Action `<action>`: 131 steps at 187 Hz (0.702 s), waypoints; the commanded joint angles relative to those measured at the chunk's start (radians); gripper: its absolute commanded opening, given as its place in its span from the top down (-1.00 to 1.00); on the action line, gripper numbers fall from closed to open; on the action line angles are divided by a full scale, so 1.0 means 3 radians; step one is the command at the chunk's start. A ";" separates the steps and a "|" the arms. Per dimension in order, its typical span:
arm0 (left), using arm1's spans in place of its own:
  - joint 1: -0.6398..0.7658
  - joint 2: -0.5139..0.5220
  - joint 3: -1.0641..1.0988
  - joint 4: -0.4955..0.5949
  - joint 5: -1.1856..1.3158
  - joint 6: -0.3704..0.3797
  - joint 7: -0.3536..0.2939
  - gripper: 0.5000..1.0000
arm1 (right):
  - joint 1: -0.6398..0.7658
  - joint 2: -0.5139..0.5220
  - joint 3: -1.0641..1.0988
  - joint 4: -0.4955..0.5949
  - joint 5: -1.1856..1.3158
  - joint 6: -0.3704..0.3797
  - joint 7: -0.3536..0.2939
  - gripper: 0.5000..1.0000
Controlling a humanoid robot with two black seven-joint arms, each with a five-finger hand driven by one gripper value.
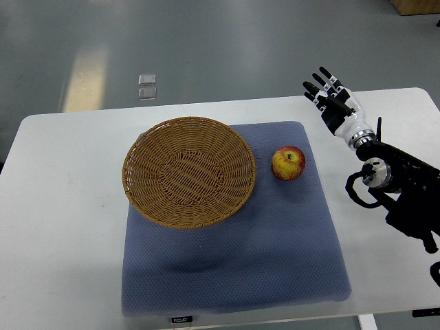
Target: Place red apple in basket with right hand
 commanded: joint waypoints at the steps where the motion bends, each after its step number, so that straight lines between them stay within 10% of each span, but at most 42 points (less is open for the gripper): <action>1: 0.0000 0.0000 0.0000 0.0002 0.0000 0.0000 -0.0005 -1.00 | 0.0022 0.0004 0.0000 0.0000 -0.0001 0.0000 0.0000 -0.69; 131: -0.0005 0.0000 0.0000 0.0013 0.0000 0.0015 -0.0005 -1.00 | 0.0022 -0.0026 0.0000 0.0000 0.0009 0.0016 0.0000 -0.69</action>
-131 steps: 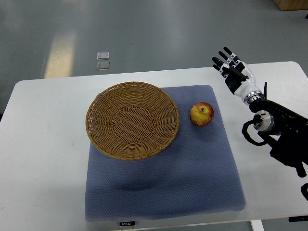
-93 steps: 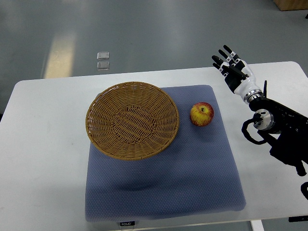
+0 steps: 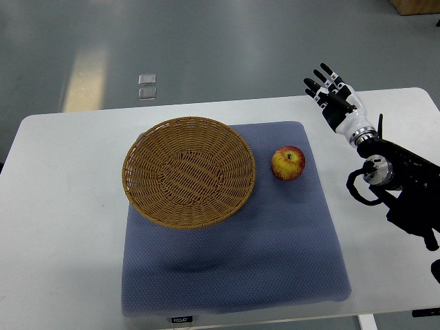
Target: Place red apple in basket with right hand
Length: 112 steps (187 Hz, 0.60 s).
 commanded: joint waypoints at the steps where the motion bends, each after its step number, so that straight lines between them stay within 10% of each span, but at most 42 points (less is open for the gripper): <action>1: 0.0000 0.0000 0.0000 -0.0001 0.0000 0.0000 -0.0001 -1.00 | -0.0004 -0.0006 0.0000 0.0000 0.0005 0.0006 0.0000 -0.69; 112: 0.0000 0.0000 0.0000 0.0004 0.0000 0.0000 -0.0001 -1.00 | 0.0006 -0.0017 0.0005 0.0000 0.0005 0.0001 0.0010 -0.69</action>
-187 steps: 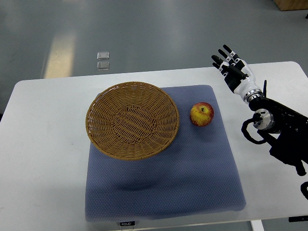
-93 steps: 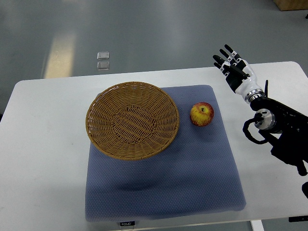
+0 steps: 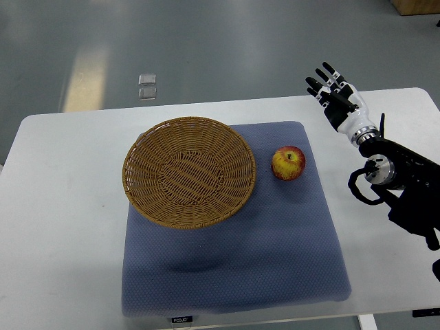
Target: Place red apple in basket with right hand
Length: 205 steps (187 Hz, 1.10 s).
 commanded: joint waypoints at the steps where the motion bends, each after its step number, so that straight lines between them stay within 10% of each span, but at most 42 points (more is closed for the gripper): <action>1: 0.0000 0.0000 0.0000 -0.0001 0.0000 0.0000 0.0002 -1.00 | 0.0000 0.0004 0.0001 0.0000 0.0000 -0.0010 0.0000 -0.69; 205: 0.0000 0.0000 0.0000 -0.0001 0.0000 0.0000 -0.0003 -1.00 | 0.0153 -0.0421 -0.0070 0.0266 -0.0220 0.0020 0.0000 -0.69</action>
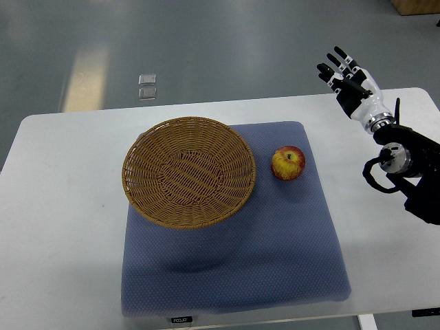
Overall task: Place red apple in basket with right hand
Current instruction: 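Swing the right hand over the mat toward the apple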
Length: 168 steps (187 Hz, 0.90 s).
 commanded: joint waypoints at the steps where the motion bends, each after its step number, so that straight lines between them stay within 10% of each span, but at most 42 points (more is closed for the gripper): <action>1: 0.0000 0.0000 0.0000 -0.0001 0.0000 0.0000 -0.0001 -1.00 | 0.0031 -0.0105 -0.0013 0.0084 -0.0107 0.0002 0.0000 -0.69; 100: 0.0000 0.0000 0.0000 -0.0001 0.0000 0.0000 -0.0001 -1.00 | 0.0123 -0.1056 -0.0018 0.1321 -0.2796 0.0630 0.0087 -0.69; 168: 0.0000 0.0000 0.0000 0.0004 0.0000 0.0000 0.0004 -1.00 | 0.0159 -0.0954 -0.0335 0.1454 -0.3727 0.0753 0.0061 -0.69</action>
